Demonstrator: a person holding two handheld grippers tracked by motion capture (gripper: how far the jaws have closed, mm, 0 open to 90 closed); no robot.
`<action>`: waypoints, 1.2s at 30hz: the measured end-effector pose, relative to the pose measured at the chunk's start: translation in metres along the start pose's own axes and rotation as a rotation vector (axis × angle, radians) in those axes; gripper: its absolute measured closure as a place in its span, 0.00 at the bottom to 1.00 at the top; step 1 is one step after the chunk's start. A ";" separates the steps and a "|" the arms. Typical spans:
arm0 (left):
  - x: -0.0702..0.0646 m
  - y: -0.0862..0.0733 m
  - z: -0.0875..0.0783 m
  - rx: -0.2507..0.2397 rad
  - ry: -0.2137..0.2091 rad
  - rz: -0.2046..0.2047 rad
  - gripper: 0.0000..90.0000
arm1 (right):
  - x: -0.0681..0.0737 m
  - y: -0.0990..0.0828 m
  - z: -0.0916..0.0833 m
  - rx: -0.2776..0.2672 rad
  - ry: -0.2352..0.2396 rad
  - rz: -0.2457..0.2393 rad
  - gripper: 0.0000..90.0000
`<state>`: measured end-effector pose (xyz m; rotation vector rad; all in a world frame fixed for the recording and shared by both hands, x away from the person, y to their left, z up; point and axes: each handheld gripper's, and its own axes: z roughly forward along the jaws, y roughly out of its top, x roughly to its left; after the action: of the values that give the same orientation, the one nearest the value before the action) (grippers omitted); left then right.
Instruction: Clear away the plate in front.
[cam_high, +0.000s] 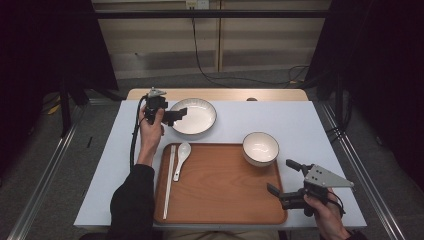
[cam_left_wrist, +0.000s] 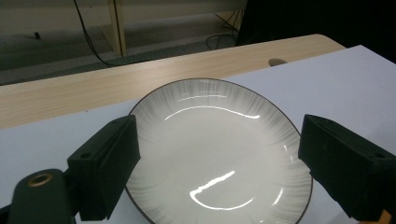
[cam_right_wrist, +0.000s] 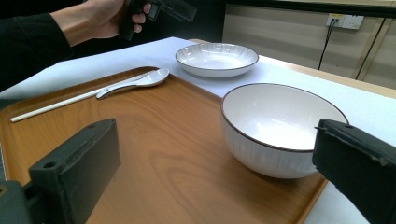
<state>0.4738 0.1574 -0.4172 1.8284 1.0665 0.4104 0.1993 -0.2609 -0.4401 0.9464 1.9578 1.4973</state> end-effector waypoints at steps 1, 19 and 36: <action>0.003 0.001 0.001 0.026 0.004 0.011 0.15 | -0.001 0.000 0.000 0.000 0.005 -0.004 0.00; 0.047 -0.019 0.033 0.121 0.021 -0.106 0.23 | -0.001 0.000 0.001 0.004 0.013 0.000 0.00; 0.058 -0.028 0.053 0.213 0.031 -0.214 0.69 | 0.000 0.000 0.001 0.016 0.028 -0.014 0.01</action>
<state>0.5282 0.1793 -0.4764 1.8722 1.3551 0.2044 0.1998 -0.2601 -0.4408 0.9215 1.9952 1.4971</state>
